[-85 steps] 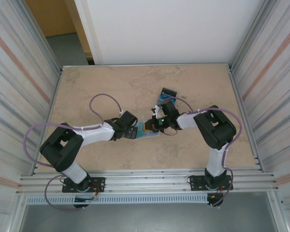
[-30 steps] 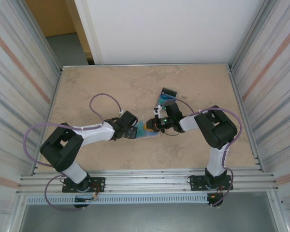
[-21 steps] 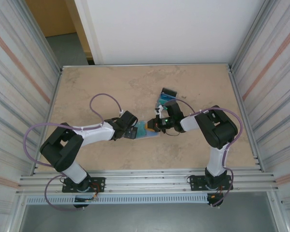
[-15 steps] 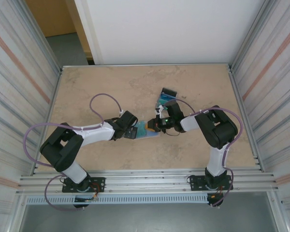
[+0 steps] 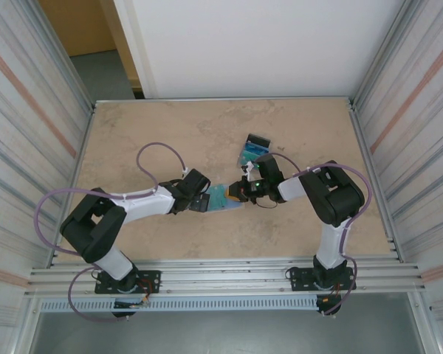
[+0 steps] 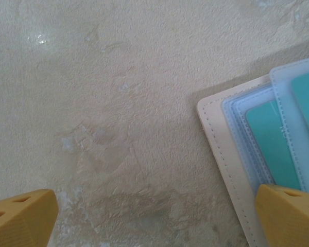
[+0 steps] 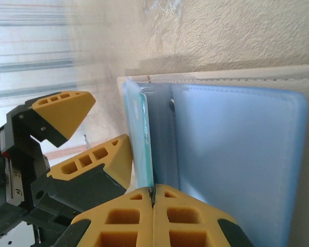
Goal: Take the credit cards out of the card holder
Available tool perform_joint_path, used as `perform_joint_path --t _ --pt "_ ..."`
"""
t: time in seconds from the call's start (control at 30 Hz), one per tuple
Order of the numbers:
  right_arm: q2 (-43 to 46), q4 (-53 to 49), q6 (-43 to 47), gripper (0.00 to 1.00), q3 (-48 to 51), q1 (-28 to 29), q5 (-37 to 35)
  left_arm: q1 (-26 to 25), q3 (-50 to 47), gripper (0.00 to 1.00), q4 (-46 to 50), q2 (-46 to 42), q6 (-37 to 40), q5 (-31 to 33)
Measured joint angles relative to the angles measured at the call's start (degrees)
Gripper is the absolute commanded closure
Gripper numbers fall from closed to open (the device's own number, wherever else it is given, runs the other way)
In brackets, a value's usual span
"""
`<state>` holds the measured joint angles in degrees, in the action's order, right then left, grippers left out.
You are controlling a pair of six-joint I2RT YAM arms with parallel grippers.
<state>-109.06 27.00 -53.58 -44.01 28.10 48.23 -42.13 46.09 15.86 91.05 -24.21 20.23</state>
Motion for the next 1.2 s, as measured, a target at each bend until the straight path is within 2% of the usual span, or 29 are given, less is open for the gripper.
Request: perform_joint_path --t 0.43,0.8,1.1,1.2 --pt "-0.04 0.0 0.0 1.0 0.0 0.0 0.0 0.0 2.95 0.01 0.66 -4.11 0.68 -0.87" --pt "-0.04 0.0 0.0 0.99 0.0 0.0 0.02 0.0 4.61 0.01 0.09 3.54 1.51 -2.49" --pt "-0.11 0.72 -0.17 0.85 0.0 0.17 0.17 0.0 5.4 0.01 -1.16 4.83 1.51 -2.6" --pt "-0.44 1.86 -0.48 0.84 0.0 0.74 0.24 0.0 5.44 0.01 -1.16 4.9 1.49 -2.6"
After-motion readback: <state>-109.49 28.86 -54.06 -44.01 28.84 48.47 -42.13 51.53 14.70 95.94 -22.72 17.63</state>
